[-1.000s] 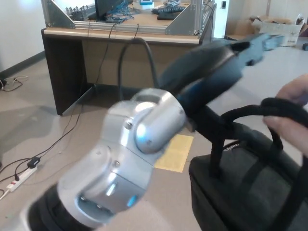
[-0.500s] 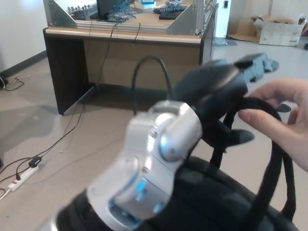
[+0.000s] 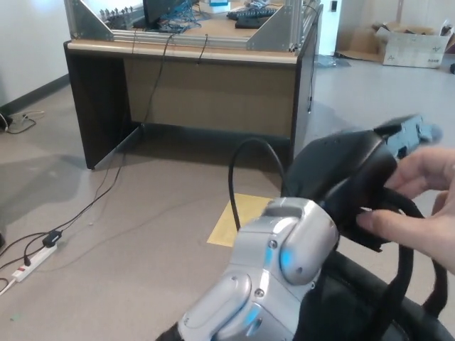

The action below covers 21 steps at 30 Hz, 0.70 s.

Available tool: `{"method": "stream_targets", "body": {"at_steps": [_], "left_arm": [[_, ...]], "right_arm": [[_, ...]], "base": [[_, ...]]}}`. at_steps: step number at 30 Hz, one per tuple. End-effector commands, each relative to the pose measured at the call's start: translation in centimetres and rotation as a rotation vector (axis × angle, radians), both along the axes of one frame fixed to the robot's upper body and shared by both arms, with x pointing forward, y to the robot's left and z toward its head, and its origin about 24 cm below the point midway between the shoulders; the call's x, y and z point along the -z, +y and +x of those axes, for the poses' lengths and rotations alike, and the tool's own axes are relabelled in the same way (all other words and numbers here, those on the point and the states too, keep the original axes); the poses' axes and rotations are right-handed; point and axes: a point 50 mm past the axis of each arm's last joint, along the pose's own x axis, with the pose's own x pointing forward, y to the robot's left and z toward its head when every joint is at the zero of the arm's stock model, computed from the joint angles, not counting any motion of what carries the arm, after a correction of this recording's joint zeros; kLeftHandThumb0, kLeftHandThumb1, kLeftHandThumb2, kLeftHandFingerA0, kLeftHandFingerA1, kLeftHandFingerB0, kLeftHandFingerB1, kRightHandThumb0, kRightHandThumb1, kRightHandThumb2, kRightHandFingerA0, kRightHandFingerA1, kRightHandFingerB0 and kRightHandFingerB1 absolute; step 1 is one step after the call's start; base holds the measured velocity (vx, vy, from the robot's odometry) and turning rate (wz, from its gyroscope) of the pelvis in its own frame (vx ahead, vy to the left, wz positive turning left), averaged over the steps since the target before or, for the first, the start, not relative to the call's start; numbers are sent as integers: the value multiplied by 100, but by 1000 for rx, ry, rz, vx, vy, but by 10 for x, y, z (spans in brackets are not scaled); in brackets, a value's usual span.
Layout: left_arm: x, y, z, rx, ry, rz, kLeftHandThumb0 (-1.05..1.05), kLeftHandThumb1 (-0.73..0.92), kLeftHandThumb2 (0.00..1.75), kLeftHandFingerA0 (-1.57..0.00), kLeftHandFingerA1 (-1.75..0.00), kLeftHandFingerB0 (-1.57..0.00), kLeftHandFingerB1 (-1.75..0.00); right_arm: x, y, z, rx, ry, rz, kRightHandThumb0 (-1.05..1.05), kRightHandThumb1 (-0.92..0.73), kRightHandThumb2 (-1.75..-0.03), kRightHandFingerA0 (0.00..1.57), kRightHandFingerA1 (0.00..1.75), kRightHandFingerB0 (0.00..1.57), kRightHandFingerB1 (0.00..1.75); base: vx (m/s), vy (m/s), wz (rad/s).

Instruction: A person hands over a black lunchbag to the robot and the robot uses its left hand to grab the strips of the lunchbag, the gives it back to the person.

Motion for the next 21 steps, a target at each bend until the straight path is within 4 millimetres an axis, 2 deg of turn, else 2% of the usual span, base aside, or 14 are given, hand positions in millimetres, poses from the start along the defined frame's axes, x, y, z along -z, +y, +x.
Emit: {"method": "stream_targets", "body": {"at_steps": [1,3,5,8,9,11,16,18,21], "left_arm": [[-1,7,8,-75,-368,-394,-21,66,61,-95,-175,-72,-175],[-4,17,13,-63,-384,-452,-23,64,56,-83,-175,-58,-175],[-6,22,16,-54,-384,-481,-20,64,57,-82,-175,-62,-168],[-15,39,20,-61,-429,-543,-15,64,56,-81,-175,-58,-175],[-18,43,22,-87,-458,-543,-22,63,57,-87,-175,-61,-172],[-25,54,21,-147,-491,-535,-25,62,58,-86,-175,-63,-165],[-37,72,15,-122,-560,-618,-15,62,55,-84,-175,-59,-175],[-48,91,11,-160,-665,-628,-15,65,57,-83,-175,-62,-175],[-59,116,7,-213,-751,-619,-17,66,56,-81,-175,-60,-175]], "right_arm": [[-5,-4,5,9,-13,3,-57,-60,-58,50,46,29,31],[-5,-4,6,16,-13,15,-57,-59,-58,51,47,29,31],[-6,-5,7,13,-13,12,-58,-59,-58,51,47,30,31],[-7,-5,10,1,-17,19,-60,-58,-59,53,48,29,32],[-8,-4,11,-2,-16,19,-61,-62,-59,54,46,30,32],[-7,-4,11,-7,-11,20,-62,-62,-59,56,46,30,32],[-5,-6,6,-10,-3,3,-61,-63,-59,57,46,31,32],[-4,-7,4,-6,-4,-7,-62,-62,-59,59,47,32,32],[-5,-8,5,2,-7,1,-59,-62,-59,59,48,33,33]], "base": [[0,0,0],[0,0,0],[0,0,0],[0,0,0],[0,0,0],[0,0,0],[0,0,0],[0,0,0],[0,0,0]]}}
